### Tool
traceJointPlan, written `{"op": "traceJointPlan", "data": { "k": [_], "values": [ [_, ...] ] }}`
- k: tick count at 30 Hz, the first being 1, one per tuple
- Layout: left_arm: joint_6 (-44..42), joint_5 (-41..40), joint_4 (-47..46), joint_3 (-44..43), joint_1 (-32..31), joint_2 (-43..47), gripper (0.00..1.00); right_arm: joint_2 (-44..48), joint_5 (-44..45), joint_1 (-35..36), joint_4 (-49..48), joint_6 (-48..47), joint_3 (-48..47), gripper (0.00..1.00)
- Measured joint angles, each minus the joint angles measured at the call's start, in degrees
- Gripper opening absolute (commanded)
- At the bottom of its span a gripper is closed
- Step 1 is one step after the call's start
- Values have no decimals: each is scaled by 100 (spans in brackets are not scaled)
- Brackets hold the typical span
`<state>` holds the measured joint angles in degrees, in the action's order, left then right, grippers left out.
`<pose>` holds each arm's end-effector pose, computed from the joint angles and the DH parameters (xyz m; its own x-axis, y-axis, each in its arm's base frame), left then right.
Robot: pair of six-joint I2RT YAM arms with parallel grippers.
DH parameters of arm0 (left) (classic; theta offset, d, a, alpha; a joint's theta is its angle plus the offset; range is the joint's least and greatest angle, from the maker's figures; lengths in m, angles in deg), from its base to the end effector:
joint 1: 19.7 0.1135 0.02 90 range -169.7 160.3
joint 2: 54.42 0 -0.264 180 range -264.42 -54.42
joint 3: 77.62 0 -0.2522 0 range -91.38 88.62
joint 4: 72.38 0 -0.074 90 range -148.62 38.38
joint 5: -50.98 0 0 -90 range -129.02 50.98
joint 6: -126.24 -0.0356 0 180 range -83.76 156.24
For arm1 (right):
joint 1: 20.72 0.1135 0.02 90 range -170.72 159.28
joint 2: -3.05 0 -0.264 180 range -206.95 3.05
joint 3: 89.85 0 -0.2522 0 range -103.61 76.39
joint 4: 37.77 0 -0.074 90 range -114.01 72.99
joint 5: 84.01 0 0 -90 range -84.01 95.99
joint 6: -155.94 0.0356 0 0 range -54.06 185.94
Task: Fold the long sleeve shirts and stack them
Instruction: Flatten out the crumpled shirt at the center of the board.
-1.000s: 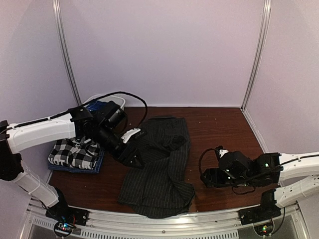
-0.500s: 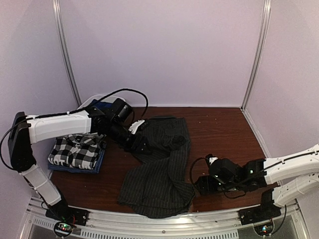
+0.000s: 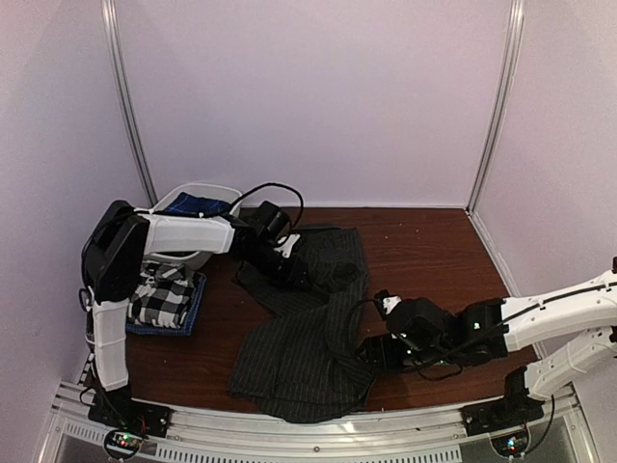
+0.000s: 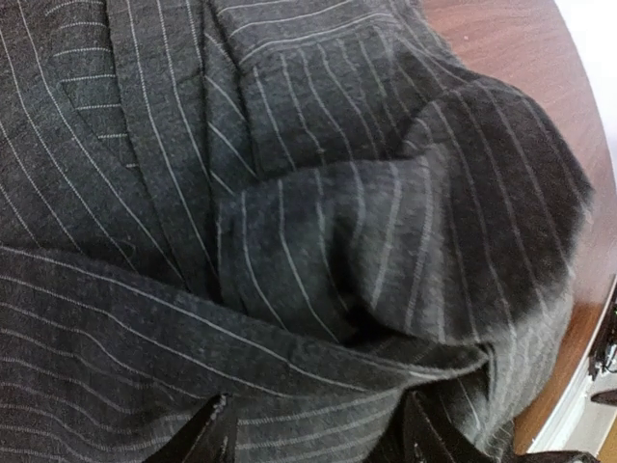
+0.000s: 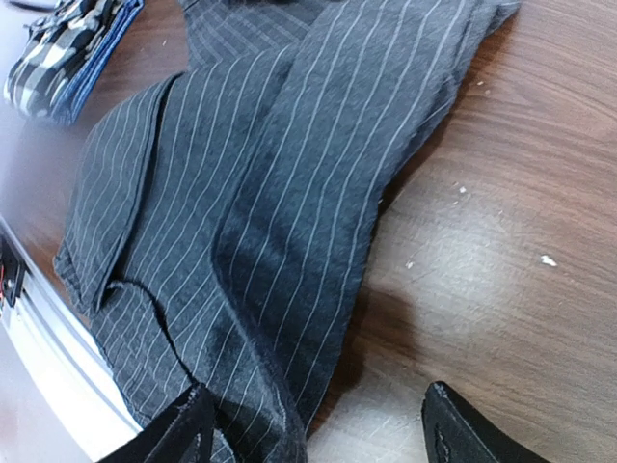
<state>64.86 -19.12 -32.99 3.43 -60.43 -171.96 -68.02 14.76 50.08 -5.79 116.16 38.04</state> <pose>0.3241 -0.2950 0.1761 -0.9234 0.2007 -0.3272 0.3509 0.7871 -0.5073 0.0846 0.2264 0.1965 -0.8564 -0.1497 -0.4942 -0.3807 0.8296 0.4085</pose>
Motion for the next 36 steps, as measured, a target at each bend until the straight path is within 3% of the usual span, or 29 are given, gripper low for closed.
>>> {"op": "traceJointPlan", "data": {
  "k": [6,7,11,14,24,33,34,36],
  "values": [
    [125,-160,-68,-503,22,-765,58,-280,-142,293,-17,-33,-39,64],
    [160,-190,-79,-586,35,-811,58,-396,-164,332,-24,-33,-63,58],
    [308,-334,-153,-835,81,-1003,58,-787,-278,407,-42,-31,-83,17],
    [389,-426,-212,-1078,140,-1178,58,-879,-278,396,74,52,-85,1],
    [431,-656,-162,-2605,538,-2166,57,-28,-50,-267,1268,-186,-262,0],
    [428,-723,61,-3141,695,-2455,57,52,-133,251,2015,-201,-531,0],
    [428,-721,79,-3141,695,-2455,57,17,-164,426,2011,-170,-544,1],
    [426,-717,92,-3141,695,-2455,57,-98,-251,660,1950,-72,-544,14]
  ]
}}
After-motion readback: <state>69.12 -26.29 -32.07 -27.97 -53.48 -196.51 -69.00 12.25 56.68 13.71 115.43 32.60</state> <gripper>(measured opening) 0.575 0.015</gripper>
